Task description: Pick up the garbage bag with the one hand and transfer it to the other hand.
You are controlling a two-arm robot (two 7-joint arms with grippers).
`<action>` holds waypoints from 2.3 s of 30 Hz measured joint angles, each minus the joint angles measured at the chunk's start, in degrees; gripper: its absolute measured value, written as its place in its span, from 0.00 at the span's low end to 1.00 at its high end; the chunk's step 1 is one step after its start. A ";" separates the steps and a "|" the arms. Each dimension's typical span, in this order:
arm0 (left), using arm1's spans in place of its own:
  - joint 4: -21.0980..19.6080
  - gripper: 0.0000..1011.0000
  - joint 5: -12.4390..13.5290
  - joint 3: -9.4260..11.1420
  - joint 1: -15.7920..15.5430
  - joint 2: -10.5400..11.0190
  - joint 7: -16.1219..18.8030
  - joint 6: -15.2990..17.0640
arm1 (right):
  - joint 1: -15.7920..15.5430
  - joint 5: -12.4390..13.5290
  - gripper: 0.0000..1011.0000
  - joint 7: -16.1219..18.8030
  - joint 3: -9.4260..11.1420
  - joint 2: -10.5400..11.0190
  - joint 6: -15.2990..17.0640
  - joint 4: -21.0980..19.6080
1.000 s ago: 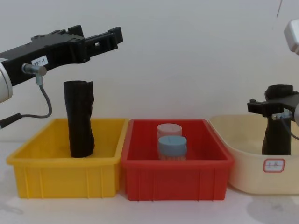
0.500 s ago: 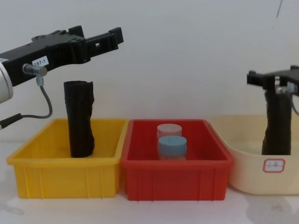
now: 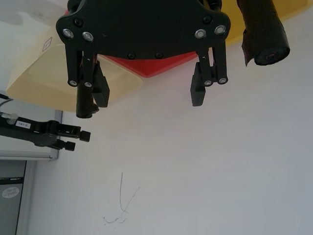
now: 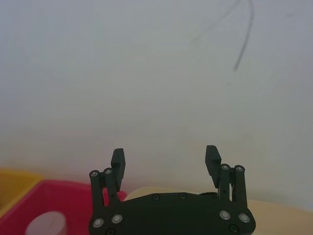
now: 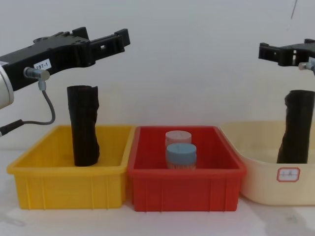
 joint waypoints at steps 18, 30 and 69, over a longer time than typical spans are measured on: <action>0.00 0.99 0.00 0.00 0.00 0.00 0.01 -0.01 | -4.13 1.58 0.99 8.88 -4.35 4.84 5.66 -4.98; 0.00 0.99 0.00 0.00 0.00 0.00 0.01 -0.01 | -4.82 2.64 0.99 12.19 -6.64 6.35 9.28 -5.04; 0.00 0.99 0.00 0.00 0.00 0.00 0.01 -0.01 | -2.17 7.11 0.99 19.69 -12.13 8.05 17.72 -3.26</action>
